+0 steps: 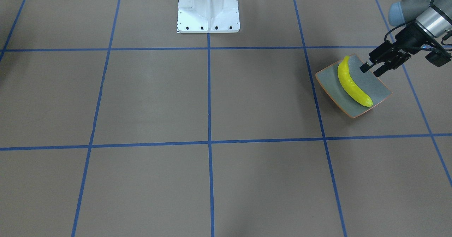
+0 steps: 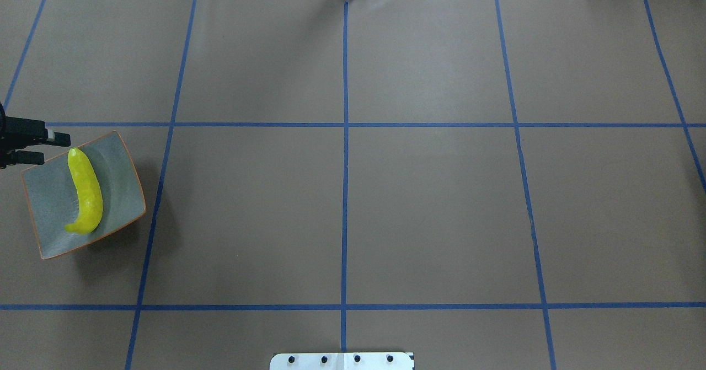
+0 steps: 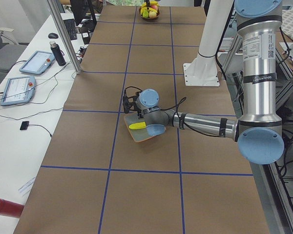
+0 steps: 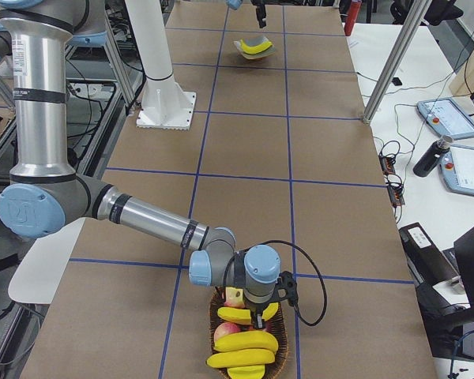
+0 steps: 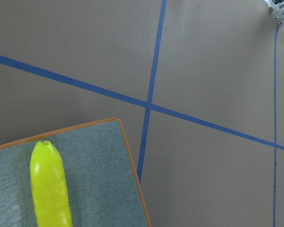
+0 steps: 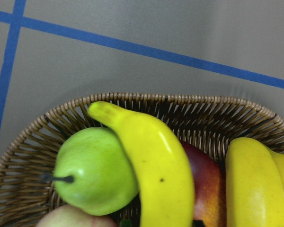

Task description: Transfer all bananas from basket to plate

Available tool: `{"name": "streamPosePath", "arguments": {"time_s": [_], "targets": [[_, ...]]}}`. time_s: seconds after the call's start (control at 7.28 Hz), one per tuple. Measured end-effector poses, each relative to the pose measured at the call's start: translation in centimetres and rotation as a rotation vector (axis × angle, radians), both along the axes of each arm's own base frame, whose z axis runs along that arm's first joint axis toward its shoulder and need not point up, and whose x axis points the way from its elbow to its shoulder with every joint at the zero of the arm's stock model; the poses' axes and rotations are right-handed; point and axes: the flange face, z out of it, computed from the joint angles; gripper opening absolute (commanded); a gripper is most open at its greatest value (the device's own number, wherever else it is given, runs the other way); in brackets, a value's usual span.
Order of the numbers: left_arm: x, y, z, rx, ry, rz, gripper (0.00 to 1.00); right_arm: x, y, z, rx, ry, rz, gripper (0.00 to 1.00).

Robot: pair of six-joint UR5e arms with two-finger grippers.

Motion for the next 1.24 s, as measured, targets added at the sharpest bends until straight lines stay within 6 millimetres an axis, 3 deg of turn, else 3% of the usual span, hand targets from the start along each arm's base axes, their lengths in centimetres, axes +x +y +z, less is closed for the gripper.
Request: {"name": "streamPosePath", "arguments": {"time_s": [0.55, 0.82, 0.96, 1.1, 1.24], "targets": [[0.0, -0.1, 0.0, 0.001, -0.003, -0.008, 1.00, -1.1, -0.1, 0.3, -0.004, 0.014, -0.026, 0.61], [-0.1, -0.3, 0.0, 0.005, -0.007, -0.025, 1.00, -1.3, -0.1, 0.5, -0.006, 0.035, -0.034, 0.36], [-0.1, -0.3, 0.0, 0.006, -0.008, -0.026, 1.00, -1.4, -0.1, 0.6, -0.006, 0.042, -0.037, 0.09], [-0.1, -0.3, 0.0, 0.006, -0.008, -0.027, 1.00, -1.5, -0.1, 0.6, -0.004, 0.046, -0.039, 0.00], [-0.1, -0.3, 0.0, 0.007, -0.008, -0.027, 1.00, -1.5, -0.2, 0.3, 0.003, 0.047, -0.044, 0.00]]}}
